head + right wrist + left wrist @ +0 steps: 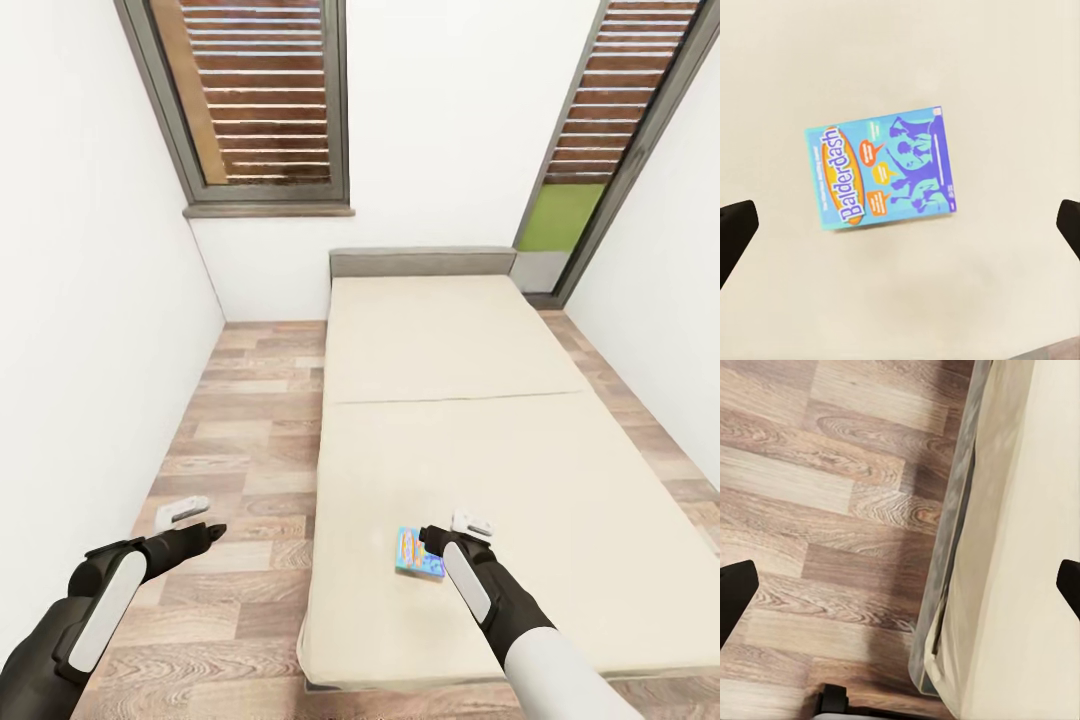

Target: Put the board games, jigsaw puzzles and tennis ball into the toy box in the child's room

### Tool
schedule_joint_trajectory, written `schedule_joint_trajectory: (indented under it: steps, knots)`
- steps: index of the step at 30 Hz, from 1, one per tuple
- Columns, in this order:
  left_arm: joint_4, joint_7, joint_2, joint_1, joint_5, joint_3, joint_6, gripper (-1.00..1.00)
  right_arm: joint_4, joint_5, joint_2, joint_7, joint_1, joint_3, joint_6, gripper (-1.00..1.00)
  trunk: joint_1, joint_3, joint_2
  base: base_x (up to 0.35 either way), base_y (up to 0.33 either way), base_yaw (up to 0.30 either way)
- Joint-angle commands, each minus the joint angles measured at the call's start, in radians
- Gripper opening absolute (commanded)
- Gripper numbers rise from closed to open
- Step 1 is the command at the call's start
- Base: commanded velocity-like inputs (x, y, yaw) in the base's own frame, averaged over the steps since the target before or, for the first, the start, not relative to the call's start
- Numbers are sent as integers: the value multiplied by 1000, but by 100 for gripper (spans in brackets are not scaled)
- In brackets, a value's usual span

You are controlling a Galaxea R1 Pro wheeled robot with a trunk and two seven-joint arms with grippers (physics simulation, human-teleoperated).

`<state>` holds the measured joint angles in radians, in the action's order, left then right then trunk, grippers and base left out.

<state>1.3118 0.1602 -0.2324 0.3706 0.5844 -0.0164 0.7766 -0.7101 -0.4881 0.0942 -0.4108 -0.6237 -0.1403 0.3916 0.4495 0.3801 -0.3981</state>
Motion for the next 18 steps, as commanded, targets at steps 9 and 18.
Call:
schedule_joint_trajectory:
  steps: [9, 18]
  knots:
    - [1, 10, -1, 1, 10, 0, 4, 100, -2, -9, -1, -9, -1, -4, 3, 100, 0, 17, -2, 0, 0, 0]
    - [1, 10, -1, 1, 10, 0, 4, 100, -2, -9, -1, -9, -1, -4, 3, 100, 0, 31, -2, 0, 0, 0]
